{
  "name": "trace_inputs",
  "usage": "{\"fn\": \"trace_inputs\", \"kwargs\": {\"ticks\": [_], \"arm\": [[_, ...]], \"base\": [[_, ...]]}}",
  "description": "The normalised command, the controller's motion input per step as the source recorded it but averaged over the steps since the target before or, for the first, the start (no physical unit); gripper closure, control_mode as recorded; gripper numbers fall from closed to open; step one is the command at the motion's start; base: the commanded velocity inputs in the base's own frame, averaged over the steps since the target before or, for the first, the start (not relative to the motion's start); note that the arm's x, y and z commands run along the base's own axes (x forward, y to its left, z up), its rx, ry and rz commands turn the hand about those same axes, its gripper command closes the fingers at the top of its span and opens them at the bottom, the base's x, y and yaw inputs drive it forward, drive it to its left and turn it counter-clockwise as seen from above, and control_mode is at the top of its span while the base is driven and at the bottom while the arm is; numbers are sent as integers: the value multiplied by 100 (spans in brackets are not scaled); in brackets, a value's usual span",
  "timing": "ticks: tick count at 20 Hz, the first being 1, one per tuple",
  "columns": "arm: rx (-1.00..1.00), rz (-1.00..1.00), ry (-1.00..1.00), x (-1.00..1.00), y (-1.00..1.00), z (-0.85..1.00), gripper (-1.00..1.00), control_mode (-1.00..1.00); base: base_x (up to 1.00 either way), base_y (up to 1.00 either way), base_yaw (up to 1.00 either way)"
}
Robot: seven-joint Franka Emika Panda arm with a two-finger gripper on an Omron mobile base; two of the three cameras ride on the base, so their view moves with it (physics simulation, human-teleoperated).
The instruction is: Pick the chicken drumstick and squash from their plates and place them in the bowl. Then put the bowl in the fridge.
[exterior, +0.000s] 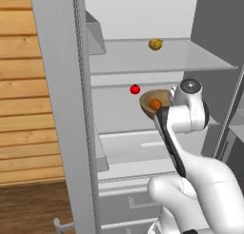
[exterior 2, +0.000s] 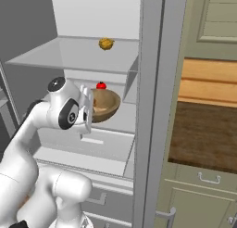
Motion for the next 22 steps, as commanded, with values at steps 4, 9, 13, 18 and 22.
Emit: {"fn": "trace_inputs", "kwargs": {"ticks": [4,9,13,18,22], "arm": [[0,0,0,73,0,-51,100,-100],[0,0,0,49,0,-21,100,-100],[0,0,0,43,0,-12,100,-100],[0,0,0,15,0,-29,100,-100],[0,0,0,0,0,-29,100,-100]], "base": [[0,0,0],[0,0,0],[0,0,0],[0,0,0],[0,0,0]]}}
